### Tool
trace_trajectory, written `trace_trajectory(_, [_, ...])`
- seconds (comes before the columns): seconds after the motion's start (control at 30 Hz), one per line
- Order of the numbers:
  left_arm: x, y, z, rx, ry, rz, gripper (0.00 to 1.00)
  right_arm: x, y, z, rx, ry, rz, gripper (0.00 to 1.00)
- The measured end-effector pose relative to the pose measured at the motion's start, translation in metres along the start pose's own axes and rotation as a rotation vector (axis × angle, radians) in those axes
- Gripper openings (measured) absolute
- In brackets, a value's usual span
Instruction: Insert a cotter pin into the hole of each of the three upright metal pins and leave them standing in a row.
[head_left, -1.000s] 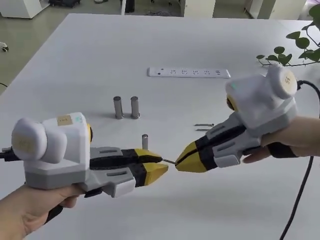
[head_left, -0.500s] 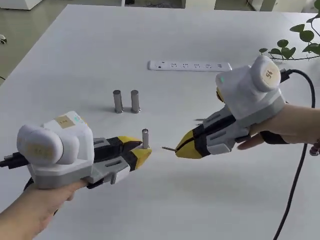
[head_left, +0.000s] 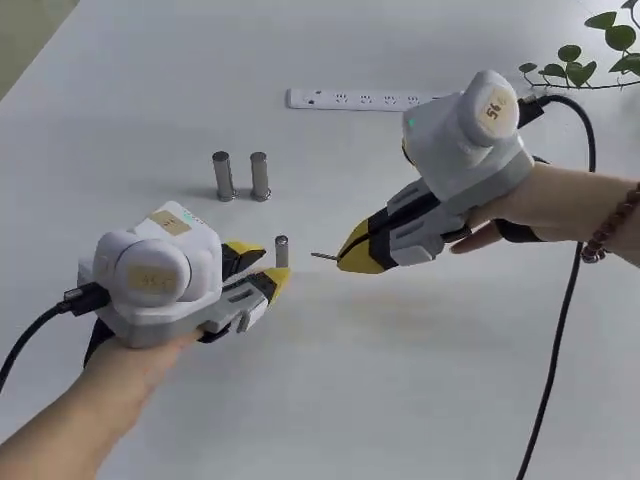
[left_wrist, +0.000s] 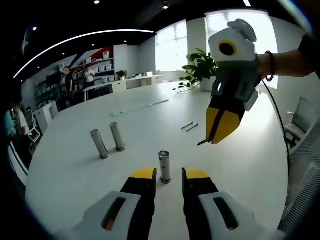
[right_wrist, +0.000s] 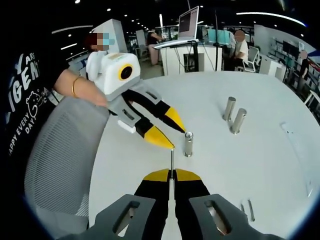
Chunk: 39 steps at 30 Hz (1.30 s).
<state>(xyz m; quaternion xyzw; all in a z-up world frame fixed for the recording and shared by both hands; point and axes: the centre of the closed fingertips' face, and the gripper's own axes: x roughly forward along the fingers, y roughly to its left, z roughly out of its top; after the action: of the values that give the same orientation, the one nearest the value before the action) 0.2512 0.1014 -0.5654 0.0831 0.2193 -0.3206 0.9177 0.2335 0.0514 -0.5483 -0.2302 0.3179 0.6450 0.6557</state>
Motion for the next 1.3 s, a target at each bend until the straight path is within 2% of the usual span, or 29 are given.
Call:
trace_trajectory(0.27, [0.014, 0.006, -0.009, -0.024, 0.022, 0.016, 0.16, 0.009, -0.01, 0.002, -0.001, 0.031, -0.004, 0.0])
trace_trajectory(0.57, [0.025, 0.008, -0.011, -0.034, 0.022, 0.027, 0.14, 0.015, -0.017, 0.003, 0.001, 0.047, -0.007, 0.0])
trace_trajectory(0.87, [0.025, 0.006, -0.014, -0.032, 0.024, 0.031, 0.09, 0.021, -0.019, 0.005, 0.004, 0.052, -0.007, 0.0])
trace_trajectory(1.3, [0.027, 0.005, -0.013, -0.017, 0.021, 0.016, 0.07, 0.027, -0.021, 0.008, -0.004, 0.056, 0.002, 0.0])
